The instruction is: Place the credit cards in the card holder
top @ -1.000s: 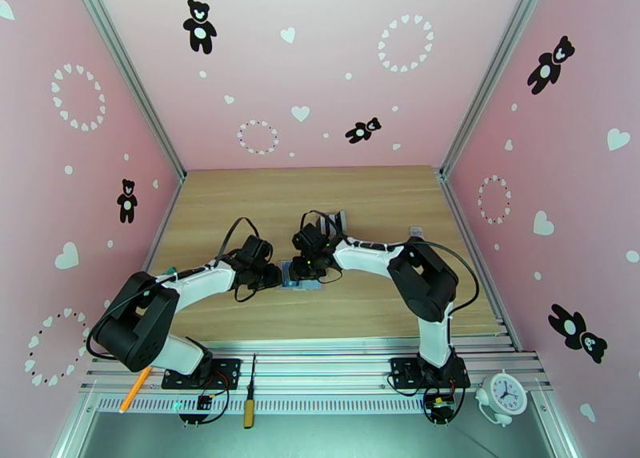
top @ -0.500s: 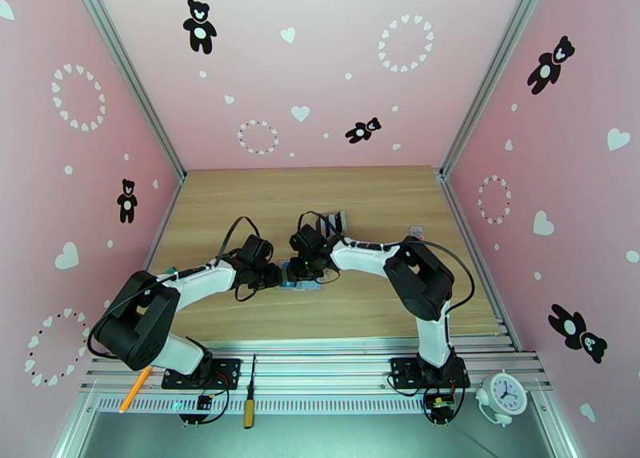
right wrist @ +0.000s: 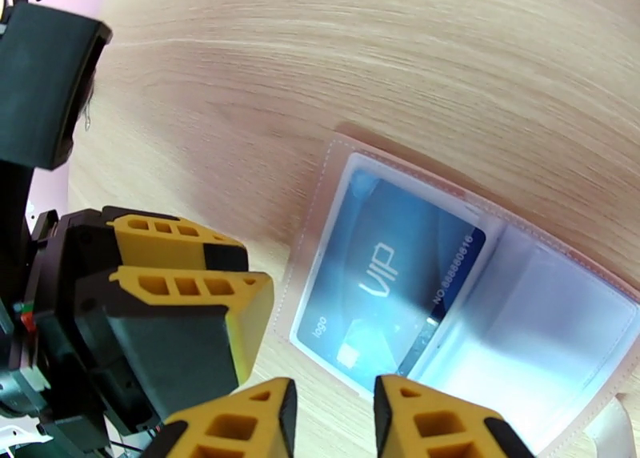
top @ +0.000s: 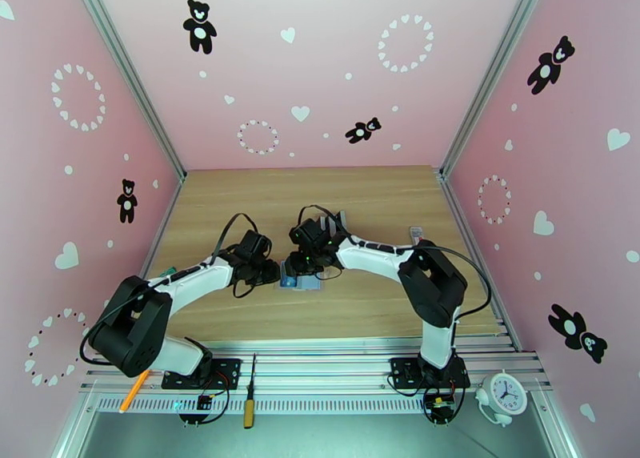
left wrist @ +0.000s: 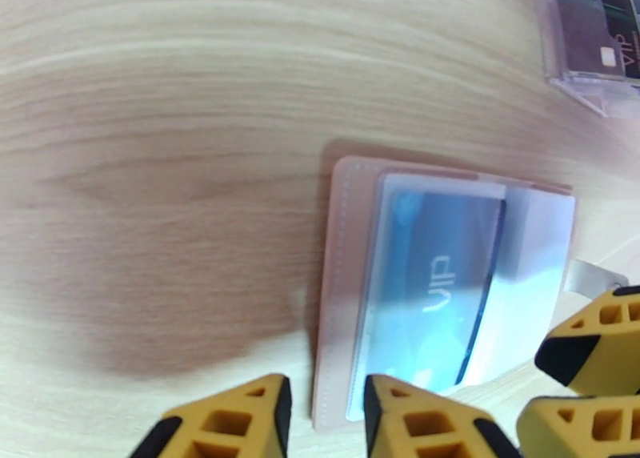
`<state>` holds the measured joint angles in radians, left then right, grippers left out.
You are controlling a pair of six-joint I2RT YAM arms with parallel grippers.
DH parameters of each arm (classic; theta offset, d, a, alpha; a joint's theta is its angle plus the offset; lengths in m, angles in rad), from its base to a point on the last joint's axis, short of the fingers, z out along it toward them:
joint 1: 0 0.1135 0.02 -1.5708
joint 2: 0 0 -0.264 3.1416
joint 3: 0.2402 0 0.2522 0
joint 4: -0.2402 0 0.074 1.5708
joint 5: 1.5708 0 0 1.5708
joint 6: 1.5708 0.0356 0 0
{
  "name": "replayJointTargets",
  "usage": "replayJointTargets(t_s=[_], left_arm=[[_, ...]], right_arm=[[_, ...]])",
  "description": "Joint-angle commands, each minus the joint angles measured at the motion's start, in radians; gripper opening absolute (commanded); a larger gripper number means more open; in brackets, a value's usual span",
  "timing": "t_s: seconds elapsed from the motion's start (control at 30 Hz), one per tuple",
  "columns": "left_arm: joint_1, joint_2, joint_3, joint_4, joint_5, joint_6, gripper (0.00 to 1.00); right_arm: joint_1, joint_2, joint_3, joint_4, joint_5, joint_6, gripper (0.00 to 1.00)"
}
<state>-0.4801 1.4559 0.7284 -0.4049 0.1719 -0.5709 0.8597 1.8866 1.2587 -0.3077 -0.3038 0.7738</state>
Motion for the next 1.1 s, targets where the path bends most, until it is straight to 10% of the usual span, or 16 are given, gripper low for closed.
replayJointTargets(t_s=[0.0,0.5,1.07], left_arm=[[0.005,-0.039,0.012,-0.011,0.009,0.012,0.36],[-0.093,-0.034,-0.004,0.110,0.075,-0.024,0.47],[-0.143,0.011,-0.051,0.172,0.060,-0.043,0.46]], right_arm=[[-0.012,-0.046,0.001,-0.035,0.019,-0.019,0.33],[-0.072,-0.080,-0.057,-0.088,0.087,-0.083,0.54],[-0.094,-0.075,-0.055,-0.143,0.147,-0.116,0.37]])
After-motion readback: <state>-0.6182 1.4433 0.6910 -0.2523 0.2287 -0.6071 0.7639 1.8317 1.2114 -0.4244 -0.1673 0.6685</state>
